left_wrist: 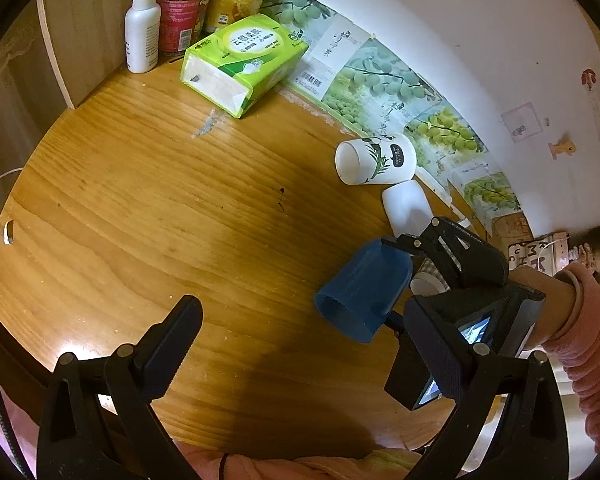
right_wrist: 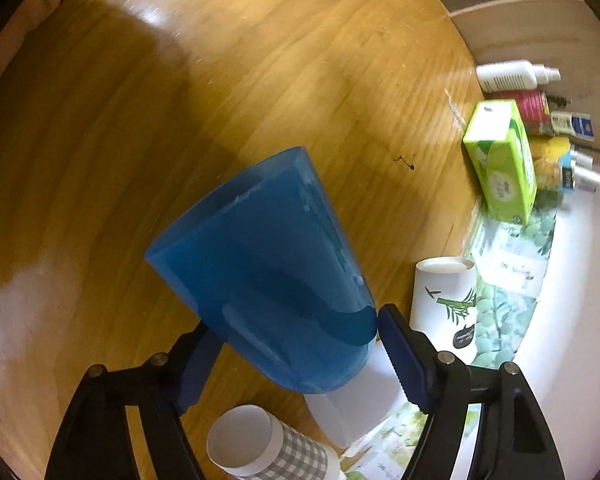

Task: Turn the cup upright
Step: 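Close the right tool on the blue cup's base end, then lift the blue cup with the right tool and carry it toward the left tool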

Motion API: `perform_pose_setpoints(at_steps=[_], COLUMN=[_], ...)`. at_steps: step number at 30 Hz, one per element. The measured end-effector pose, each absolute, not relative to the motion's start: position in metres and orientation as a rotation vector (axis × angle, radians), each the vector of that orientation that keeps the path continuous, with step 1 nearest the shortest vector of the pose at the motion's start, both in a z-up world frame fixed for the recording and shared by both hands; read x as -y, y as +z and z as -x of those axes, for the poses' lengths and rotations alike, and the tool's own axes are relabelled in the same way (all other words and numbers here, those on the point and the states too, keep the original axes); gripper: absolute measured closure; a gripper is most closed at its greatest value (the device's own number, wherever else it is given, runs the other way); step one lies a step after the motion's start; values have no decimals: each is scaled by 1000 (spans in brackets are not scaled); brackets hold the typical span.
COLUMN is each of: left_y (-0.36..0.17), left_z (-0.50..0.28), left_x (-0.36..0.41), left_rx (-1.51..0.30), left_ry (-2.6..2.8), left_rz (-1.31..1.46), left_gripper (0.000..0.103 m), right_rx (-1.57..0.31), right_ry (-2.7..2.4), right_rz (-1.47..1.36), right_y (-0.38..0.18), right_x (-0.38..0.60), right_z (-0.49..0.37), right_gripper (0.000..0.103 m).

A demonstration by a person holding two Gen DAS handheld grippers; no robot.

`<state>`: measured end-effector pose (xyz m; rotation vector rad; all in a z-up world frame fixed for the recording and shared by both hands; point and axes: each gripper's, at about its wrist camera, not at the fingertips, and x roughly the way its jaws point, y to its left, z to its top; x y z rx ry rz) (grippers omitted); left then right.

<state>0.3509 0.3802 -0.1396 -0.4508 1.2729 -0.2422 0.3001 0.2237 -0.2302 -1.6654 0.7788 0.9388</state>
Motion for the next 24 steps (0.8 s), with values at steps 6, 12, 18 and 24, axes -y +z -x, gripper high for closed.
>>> perform_pose_setpoints(at_steps=[6, 12, 18, 24], left_y=[-141, -140, -141, -147], left_z=[-352, -351, -350, -347], left_x=[-378, -368, -358, -347], left_rx=[-1286, -1289, -1291, -1311], left_ry=[-259, -296, -346, -387], left_rz=[460, 433, 408, 387], left_gripper=[2, 2, 2, 2], right_rx=[-867, -1040, -1185, -1319], right_ry=[903, 850, 800, 727], right_rz=[1551, 1307, 1062, 830], right_y=[-226, -216, -208, -205], right_x=[-228, -227, -212, -193], right_z=[-311, -329, -341, -345], right_gripper=[27, 28, 30, 30])
